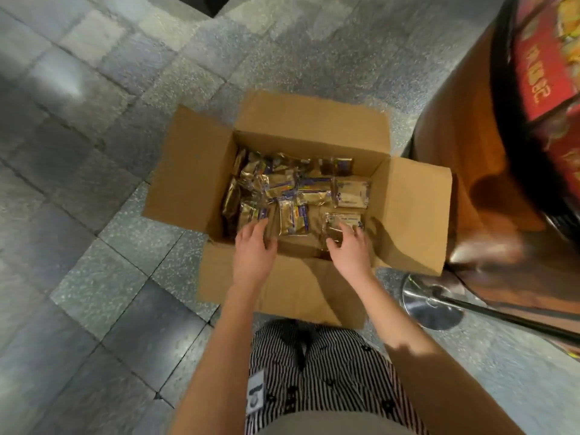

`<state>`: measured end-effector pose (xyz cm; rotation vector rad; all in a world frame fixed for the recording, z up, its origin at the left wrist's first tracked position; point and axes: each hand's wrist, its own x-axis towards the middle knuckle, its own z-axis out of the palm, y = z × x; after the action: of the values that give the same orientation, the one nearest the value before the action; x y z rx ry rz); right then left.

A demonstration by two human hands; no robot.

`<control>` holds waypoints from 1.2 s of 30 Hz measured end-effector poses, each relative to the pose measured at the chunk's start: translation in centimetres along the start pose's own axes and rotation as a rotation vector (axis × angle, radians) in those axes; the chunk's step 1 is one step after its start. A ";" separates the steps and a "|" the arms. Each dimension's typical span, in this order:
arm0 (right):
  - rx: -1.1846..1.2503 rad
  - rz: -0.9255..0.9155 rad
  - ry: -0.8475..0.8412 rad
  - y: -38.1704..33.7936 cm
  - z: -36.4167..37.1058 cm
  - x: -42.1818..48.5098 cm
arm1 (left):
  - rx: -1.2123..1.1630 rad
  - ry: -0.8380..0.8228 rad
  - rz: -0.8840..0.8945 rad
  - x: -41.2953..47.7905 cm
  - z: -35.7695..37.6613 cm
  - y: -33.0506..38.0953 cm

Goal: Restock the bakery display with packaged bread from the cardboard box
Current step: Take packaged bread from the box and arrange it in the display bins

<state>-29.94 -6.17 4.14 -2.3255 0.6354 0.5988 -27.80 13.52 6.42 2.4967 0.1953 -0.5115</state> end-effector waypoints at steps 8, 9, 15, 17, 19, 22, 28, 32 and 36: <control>-0.058 0.147 -0.111 4.0 2.7 6.6 | 0.022 -0.233 -0.115 6.9 5.3 -1.1; -0.053 0.156 -0.113 4.5 3.3 7.5 | 0.047 -0.263 -0.132 7.9 6.1 -1.2; -0.161 0.085 -0.120 6.6 4.7 13.1 | 0.330 -0.428 -0.013 14.5 11.9 -1.6; -0.195 0.068 -0.145 8.0 5.2 15.0 | 0.377 -0.472 0.031 16.4 14.0 -1.5; -0.247 0.093 -0.201 9.3 6.0 16.9 | 0.408 -0.499 0.067 18.2 16.1 -1.6; -0.367 0.091 -0.256 10.8 7.5 19.0 | 0.507 -0.540 0.108 20.0 18.8 -2.7; -0.533 -0.002 -0.326 11.5 9.7 21.4 | 0.609 -0.569 0.201 21.4 22.0 -6.0; -0.578 -0.031 -0.291 11.5 10.3 22.1 | 0.574 -0.544 0.203 21.0 22.8 -7.4; -0.572 -0.095 -0.336 11.0 9.9 22.0 | 0.509 -0.503 0.210 20.7 22.1 -8.1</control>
<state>-21.56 -13.02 -20.06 -2.6528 0.2068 1.2207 -17.79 8.19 -22.84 2.7110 -0.4396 -1.1917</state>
